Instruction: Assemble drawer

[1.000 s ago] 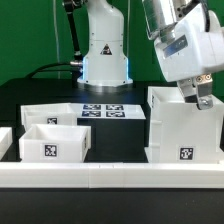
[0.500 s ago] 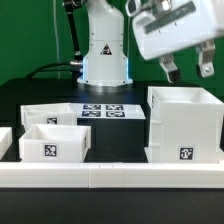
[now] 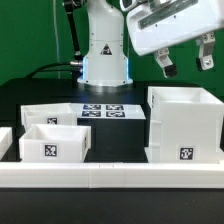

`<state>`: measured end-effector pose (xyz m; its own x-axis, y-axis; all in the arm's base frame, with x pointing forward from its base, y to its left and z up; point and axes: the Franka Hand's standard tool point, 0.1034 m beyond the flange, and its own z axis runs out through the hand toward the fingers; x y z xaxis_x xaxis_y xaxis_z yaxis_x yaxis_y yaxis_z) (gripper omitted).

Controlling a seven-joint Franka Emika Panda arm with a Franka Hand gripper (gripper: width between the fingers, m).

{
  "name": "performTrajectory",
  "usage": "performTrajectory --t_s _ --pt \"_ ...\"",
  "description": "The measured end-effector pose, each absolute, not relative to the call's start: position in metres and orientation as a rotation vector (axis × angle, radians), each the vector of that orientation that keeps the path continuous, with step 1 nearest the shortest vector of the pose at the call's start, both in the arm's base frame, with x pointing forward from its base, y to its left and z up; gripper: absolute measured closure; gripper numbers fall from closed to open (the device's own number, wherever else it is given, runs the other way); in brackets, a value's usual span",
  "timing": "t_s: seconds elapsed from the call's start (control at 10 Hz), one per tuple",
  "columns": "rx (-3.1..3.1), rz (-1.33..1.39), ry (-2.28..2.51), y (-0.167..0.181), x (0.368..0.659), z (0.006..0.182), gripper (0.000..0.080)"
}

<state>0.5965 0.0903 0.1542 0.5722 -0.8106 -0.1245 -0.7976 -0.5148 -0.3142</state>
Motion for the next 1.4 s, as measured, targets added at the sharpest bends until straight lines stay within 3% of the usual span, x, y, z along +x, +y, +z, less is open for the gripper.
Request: performTrajectory --t_s 0.3,0.8,1.0,1.4 --pt "-2.825 -0.061 0.652 0.071 0.583 0.149 0.0151" --pt "-2.918 -0.101 0.116 0.064 0.583 0.149 0.0151" --pt "-2.935 -0.101 0.078 0.023 0.581 0.146 0.0151" --pt "-2.982 -0.124 0.027 -0.049 0.563 0.121 0.0151"
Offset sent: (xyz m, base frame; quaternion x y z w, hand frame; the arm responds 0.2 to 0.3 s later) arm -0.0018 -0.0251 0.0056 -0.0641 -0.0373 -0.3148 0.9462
